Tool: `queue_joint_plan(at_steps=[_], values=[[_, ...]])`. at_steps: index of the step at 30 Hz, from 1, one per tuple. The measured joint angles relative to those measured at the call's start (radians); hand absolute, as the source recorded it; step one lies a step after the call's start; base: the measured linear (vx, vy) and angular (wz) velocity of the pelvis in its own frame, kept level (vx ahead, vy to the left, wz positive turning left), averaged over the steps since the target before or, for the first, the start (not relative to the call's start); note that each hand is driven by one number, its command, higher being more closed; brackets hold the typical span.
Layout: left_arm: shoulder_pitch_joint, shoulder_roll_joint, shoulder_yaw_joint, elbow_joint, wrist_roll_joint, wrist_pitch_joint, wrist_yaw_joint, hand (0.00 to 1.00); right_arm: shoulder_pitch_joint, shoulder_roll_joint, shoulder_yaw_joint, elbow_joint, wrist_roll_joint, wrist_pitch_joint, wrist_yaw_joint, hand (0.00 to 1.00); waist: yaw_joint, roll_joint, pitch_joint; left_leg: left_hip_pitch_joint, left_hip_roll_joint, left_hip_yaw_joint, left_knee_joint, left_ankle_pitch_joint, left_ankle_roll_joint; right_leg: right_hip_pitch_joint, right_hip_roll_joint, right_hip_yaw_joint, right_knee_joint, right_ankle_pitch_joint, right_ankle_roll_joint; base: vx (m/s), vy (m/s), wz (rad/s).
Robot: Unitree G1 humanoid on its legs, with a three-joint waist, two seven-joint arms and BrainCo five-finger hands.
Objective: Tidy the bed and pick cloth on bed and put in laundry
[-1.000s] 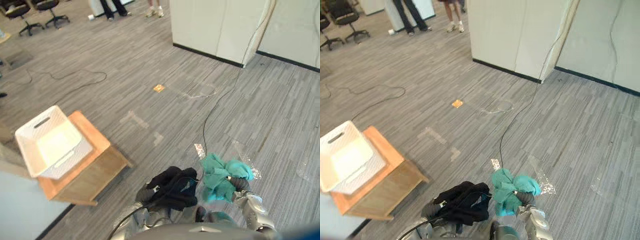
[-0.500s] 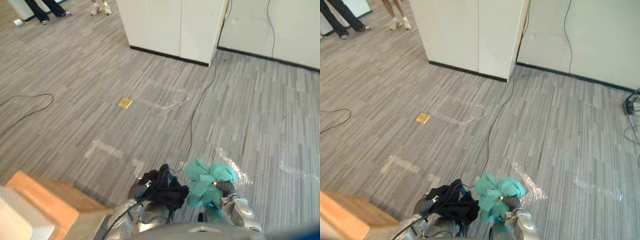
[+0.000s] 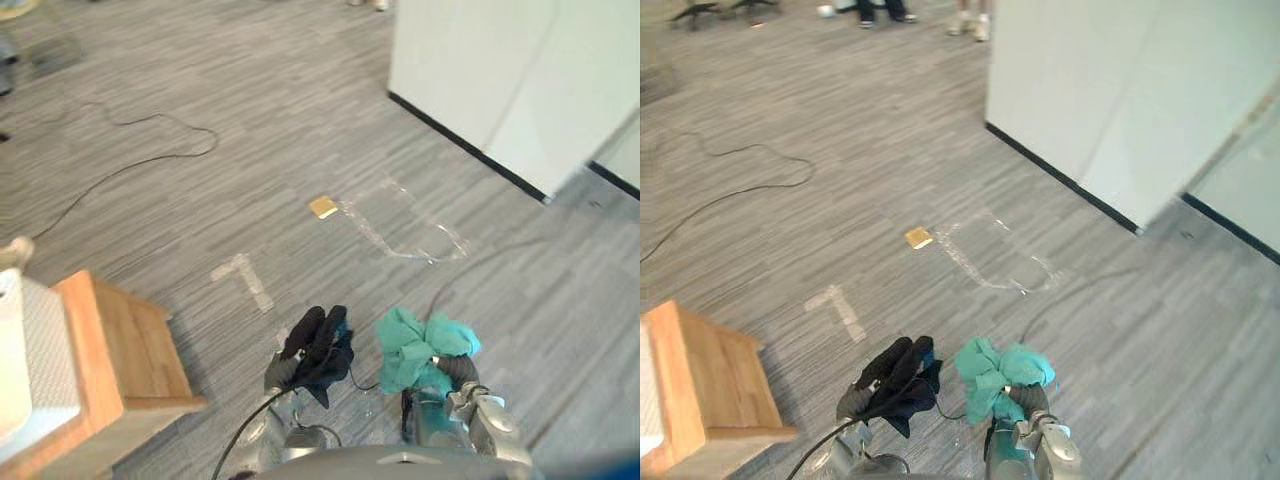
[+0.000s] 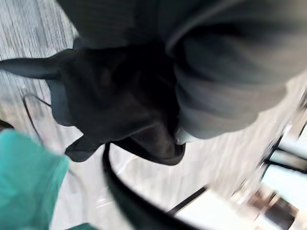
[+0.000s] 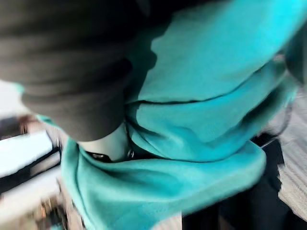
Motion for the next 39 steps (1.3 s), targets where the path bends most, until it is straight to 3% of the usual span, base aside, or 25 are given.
queue_joint_plan(at_steps=[3,7,11,14,17,21,23,27,28,29,30,31,33,34,35,37,39], values=[[0.02,0.004,-0.001,0.001,-0.018,-0.028,-0.038,1.0,-0.013,-0.002,0.004,0.065,0.009,-0.019,0.009,1.0,0.022,-0.007,-0.019,-0.04,0.045,0.132,0.001,0.061,-0.023,0.13,-0.016,-0.143,-0.123,0.0,-0.001,0.16,-0.132,1.48],[0.006,0.01,-0.051,-0.001,0.006,-0.013,-0.084,1.0,-0.024,-0.028,-0.01,0.106,0.042,-0.016,-0.04,1.0,0.004,-0.001,-0.033,-0.094,0.064,0.57,-0.074,0.106,-0.008,0.251,-0.097,-0.416,-0.165,0.009,0.018,0.05,0.02,2.1],[0.014,0.055,-0.058,-0.01,0.054,0.008,-0.095,1.0,-0.061,-0.02,-0.008,0.124,0.058,-0.015,-0.043,1.0,0.032,-0.029,-0.046,-0.092,0.0,0.605,-0.179,0.136,0.021,0.329,-0.124,-0.548,-0.252,0.036,0.064,0.0,0.144,1.18],[0.025,0.086,-0.058,-0.009,0.092,0.027,-0.095,1.0,-0.059,0.015,-0.01,0.134,0.069,-0.015,-0.037,1.0,0.012,-0.051,-0.05,-0.103,-0.054,0.678,-0.212,0.205,0.054,0.377,-0.17,-0.664,-0.253,0.051,0.086,-0.09,0.142,0.91],[0.023,0.085,-0.058,-0.01,0.124,0.041,-0.1,1.0,-0.035,0.019,-0.009,0.136,0.077,-0.01,-0.036,1.0,0.012,-0.052,-0.049,-0.087,-0.07,0.67,-0.295,0.259,0.068,0.401,-0.171,-0.74,-0.227,0.051,0.084,-0.13,0.044,0.89],[0.025,0.094,-0.059,-0.011,0.141,0.044,-0.101,1.0,-0.044,0.016,-0.004,0.135,0.077,-0.009,-0.04,1.0,0.015,-0.054,-0.046,-0.071,-0.074,0.67,-0.379,0.308,0.072,0.397,-0.16,-0.741,-0.205,0.036,0.065,-0.14,0.014,0.31],[0.025,0.106,-0.057,-0.009,0.141,0.044,-0.102,1.0,-0.067,0.013,0.014,0.135,0.077,-0.009,-0.049,1.0,0.016,-0.059,-0.034,-0.074,-0.081,0.67,-0.385,0.308,0.078,0.394,-0.158,-0.725,-0.206,-0.006,0.076,-0.18,0.023,0.13],[0.041,0.118,-0.056,0.004,0.142,0.03,-0.107,1.0,-0.052,-0.001,0.032,0.135,0.088,-0.009,-0.053,1.0,0.014,-0.043,-0.036,-0.098,-0.084,0.676,-0.385,0.302,0.081,0.347,-0.168,-0.678,-0.17,-0.03,0.081,-0.17,0.108,-0.04],[0.04,0.125,-0.055,0.01,0.142,0.022,-0.118,1.0,-0.039,-0.001,0.031,0.135,0.101,-0.009,-0.053,1.0,0.003,-0.06,-0.039,-0.114,-0.095,0.675,-0.385,0.293,0.08,0.317,-0.187,-0.664,-0.147,-0.04,0.086,-0.08,0.098,0.09],[0.039,0.129,-0.047,0.011,0.142,0.02,-0.121,1.0,-0.031,0.005,0.031,0.135,0.106,-0.01,-0.053,1.0,-0.002,-0.069,-0.042,-0.118,-0.108,0.672,-0.366,0.291,0.104,0.304,-0.209,-0.661,-0.127,-0.044,0.093,0.01,0.129,0.05],[0.041,0.136,-0.041,0.018,0.142,0.019,-0.124,1.0,-0.014,-0.002,0.03,0.135,0.109,-0.013,-0.054,1.0,-0.005,-0.075,-0.038,-0.141,-0.126,0.668,-0.265,0.251,0.122,0.287,-0.241,-0.623,-0.059,-0.08,0.126,0.12,0.118,0.22],[0.046,0.147,-0.04,0.032,0.144,0.025,-0.125,1.0,0.01,-0.004,0.024,0.134,0.119,-0.014,-0.059,1.0,-0.012,-0.076,-0.034,-0.147,-0.135,0.628,-0.224,0.193,0.147,0.266,-0.232,-0.498,-0.004,-0.119,0.124,0.11,0.1,0.41],[0.024,0.168,-0.056,0.047,0.145,0.029,-0.124,1.0,0.054,-0.002,0.005,0.139,0.137,-0.017,-0.063,1.0,-0.042,-0.096,-0.033,-0.149,-0.169,0.51,-0.231,0.19,0.161,0.226,-0.173,-0.238,0.065,-0.105,0.077,0.03,0.053,1.19],[-0.005,0.168,-0.066,0.06,0.151,0.029,-0.131,1.0,0.063,0.0,-0.009,0.152,0.162,-0.021,-0.072,1.0,-0.059,-0.087,-0.025,-0.14,-0.165,0.45,-0.256,0.215,0.166,0.196,-0.135,-0.117,0.115,-0.095,0.068,0.04,0.035,1.51],[-0.013,0.169,-0.068,0.063,0.156,0.029,-0.136,1.0,0.067,0.002,-0.011,0.159,0.172,-0.025,-0.074,1.0,-0.068,-0.08,-0.022,-0.141,-0.165,0.425,-0.269,0.225,0.164,0.193,-0.112,-0.074,0.113,-0.105,0.07,0.05,0.001,1.39],[-0.012,0.169,-0.082,0.067,0.164,0.031,-0.147,1.0,0.071,0.003,-0.012,0.172,0.21,-0.043,-0.082,1.0,-0.068,-0.102,-0.029,-0.126,-0.174,0.371,-0.313,0.254,0.151,0.192,-0.054,0.016,0.088,-0.124,0.063,0.05,-0.067,0.98],[-0.01,0.168,-0.08,0.068,0.164,0.035,-0.148,1.0,0.069,0.001,-0.012,0.18,0.231,-0.055,-0.086,1.0,-0.068,-0.103,-0.032,-0.11,-0.174,0.354,-0.332,0.265,0.137,0.198,-0.005,0.046,0.024,-0.131,0.055,0.04,-0.103,0.5]])
